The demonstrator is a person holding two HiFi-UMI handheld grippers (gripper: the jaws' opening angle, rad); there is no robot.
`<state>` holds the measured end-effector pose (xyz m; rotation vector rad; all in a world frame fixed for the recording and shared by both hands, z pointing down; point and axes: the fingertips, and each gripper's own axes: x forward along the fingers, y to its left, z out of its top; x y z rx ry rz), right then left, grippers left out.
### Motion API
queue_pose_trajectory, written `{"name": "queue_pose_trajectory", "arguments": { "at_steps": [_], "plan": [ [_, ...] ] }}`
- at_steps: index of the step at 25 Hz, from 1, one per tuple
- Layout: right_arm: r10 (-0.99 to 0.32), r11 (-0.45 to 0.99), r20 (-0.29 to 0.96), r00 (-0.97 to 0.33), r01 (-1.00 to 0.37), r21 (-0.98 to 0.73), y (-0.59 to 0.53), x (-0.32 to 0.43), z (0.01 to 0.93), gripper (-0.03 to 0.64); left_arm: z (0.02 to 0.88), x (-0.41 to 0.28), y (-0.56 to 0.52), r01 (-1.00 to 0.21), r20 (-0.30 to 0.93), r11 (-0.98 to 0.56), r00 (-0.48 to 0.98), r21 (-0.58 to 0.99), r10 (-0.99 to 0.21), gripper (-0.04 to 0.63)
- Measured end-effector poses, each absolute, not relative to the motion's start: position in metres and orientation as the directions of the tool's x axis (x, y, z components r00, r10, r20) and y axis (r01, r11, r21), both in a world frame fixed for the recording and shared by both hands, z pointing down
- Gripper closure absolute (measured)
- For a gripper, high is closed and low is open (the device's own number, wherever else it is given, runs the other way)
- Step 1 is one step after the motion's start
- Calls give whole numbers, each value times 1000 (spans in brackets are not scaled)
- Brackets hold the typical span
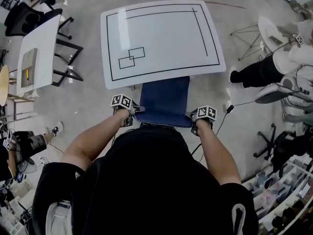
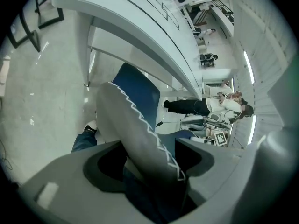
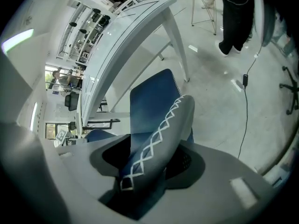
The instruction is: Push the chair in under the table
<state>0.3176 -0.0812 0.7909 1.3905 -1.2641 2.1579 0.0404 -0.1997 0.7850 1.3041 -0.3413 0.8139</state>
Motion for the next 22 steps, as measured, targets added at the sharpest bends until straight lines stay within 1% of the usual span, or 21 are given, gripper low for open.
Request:
{"name": "queue_pose_trajectory", "arguments": {
  "at_steps": [12,18,22],
  "plan": [
    [-128,-452,824,-552,-707,-544,-168,375,808,360,793,80,-230,-693,667,180,721,698,188,277],
    [-117,-394,821,-559,-733,-555,-205,388,815,360,799,88,-244,-682,674,219,729,698,121,277],
    [-124,-382,817,-563,-733,-563,-221,393,820,360,803,93,-255,-676,678,234,730,699,86,276]
  ]
}}
